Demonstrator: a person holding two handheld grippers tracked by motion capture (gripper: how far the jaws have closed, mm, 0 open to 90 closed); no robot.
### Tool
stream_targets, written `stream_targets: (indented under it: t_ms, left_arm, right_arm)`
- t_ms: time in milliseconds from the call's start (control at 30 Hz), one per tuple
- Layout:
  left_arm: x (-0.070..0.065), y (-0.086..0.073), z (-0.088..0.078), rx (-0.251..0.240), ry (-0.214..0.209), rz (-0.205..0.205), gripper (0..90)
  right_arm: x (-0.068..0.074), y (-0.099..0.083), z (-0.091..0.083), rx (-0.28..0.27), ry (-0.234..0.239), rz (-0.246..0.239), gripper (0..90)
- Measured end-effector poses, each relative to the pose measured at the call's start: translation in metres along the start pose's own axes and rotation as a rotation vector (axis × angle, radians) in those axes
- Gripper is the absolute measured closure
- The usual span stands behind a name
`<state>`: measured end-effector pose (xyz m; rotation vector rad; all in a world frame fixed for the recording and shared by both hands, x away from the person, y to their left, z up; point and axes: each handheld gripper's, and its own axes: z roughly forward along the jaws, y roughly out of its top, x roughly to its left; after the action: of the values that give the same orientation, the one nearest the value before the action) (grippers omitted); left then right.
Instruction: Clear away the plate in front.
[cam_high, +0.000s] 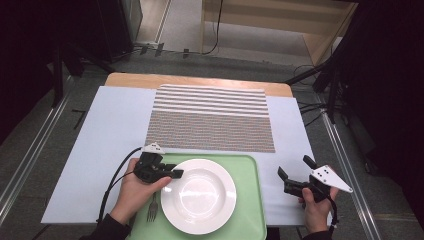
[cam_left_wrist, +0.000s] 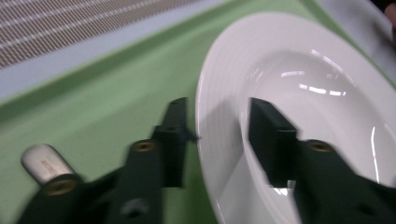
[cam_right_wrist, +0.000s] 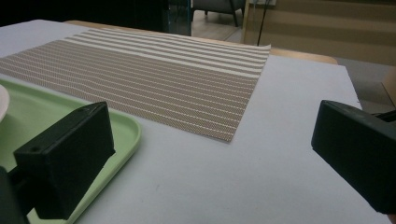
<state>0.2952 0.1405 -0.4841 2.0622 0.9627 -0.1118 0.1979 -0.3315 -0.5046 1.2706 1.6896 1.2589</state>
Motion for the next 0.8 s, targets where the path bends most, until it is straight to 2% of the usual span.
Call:
stream_targets:
  t_ms: [67, 133, 233, 267, 333, 433, 467, 533, 800]
  left_arm:
    - [0.003, 0.001, -0.007, -0.058, 0.015, -0.005, 39.6]
    - [0.005, 0.001, -0.014, -0.105, 0.019, -0.002, 27.2]
    - [0.007, -0.002, -0.026, -0.171, 0.008, 0.016, 11.7]
    - [0.008, -0.002, -0.029, -0.189, 0.017, 0.028, 9.1]
    - [0.009, -0.004, -0.035, -0.225, 0.041, 0.049, 8.9]
    - [0.011, -0.005, -0.043, -0.266, 0.051, 0.058, 7.6]
    - [0.012, -0.005, -0.046, -0.273, 0.042, 0.069, 0.0]
    - [0.013, -0.006, -0.051, -0.292, 0.067, 0.085, 0.0]
    - [0.025, -0.017, -0.071, -0.354, 0.159, 0.107, 0.0]
  right_arm:
    - [0.000, 0.000, 0.000, -0.002, -0.001, -0.001, 0.0]
    - [-0.001, 0.000, -0.001, 0.001, -0.001, 0.009, 0.0]
    - [-0.002, -0.001, -0.001, -0.002, -0.004, 0.007, 0.0]
    - [-0.002, -0.001, -0.001, -0.002, -0.005, 0.008, 0.0]
    - [-0.002, -0.001, -0.001, -0.002, -0.006, 0.006, 0.0]
    - [-0.002, -0.001, -0.001, -0.003, -0.005, 0.004, 0.0]
    - [-0.002, -0.001, -0.001, -0.003, -0.006, 0.004, 0.0]
    - [-0.002, -0.001, 0.000, 0.000, -0.006, 0.007, 0.0]
    - [-0.003, -0.001, -0.001, -0.002, -0.010, 0.007, 0.0]
